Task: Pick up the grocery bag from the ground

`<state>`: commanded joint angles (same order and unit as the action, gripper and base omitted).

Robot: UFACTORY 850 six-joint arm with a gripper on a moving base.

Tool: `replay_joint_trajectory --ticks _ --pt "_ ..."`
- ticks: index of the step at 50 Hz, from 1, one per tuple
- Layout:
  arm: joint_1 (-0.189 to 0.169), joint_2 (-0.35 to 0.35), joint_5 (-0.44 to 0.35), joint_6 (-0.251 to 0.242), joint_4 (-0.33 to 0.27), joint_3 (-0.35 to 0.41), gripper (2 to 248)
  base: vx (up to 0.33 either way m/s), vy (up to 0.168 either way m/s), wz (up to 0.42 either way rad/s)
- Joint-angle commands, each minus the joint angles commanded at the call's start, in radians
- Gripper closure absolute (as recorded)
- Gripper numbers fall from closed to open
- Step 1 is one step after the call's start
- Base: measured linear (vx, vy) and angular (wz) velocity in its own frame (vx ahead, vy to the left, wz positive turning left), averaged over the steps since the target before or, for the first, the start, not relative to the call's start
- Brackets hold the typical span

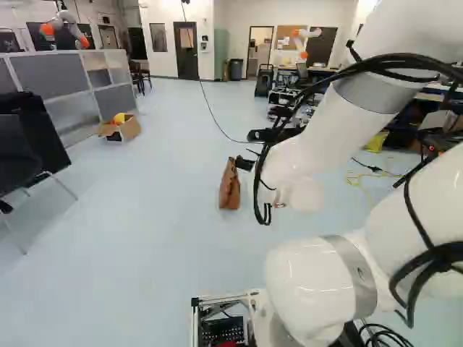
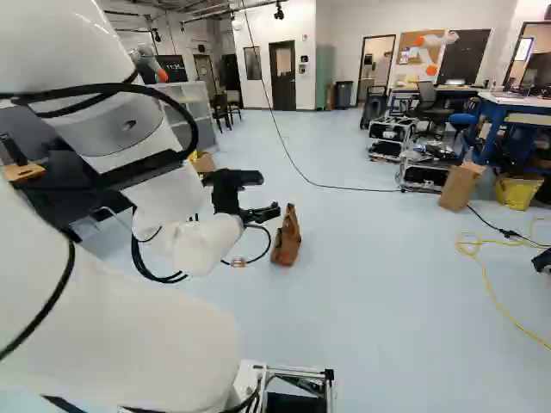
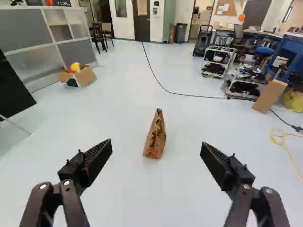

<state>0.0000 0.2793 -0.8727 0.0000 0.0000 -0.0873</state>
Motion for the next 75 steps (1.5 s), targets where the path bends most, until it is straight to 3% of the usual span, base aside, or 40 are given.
replay_joint_trajectory --ticks 75 --pt "0.0 0.0 0.0 0.0 0.0 0.0 3 0.009 0.0 -0.004"
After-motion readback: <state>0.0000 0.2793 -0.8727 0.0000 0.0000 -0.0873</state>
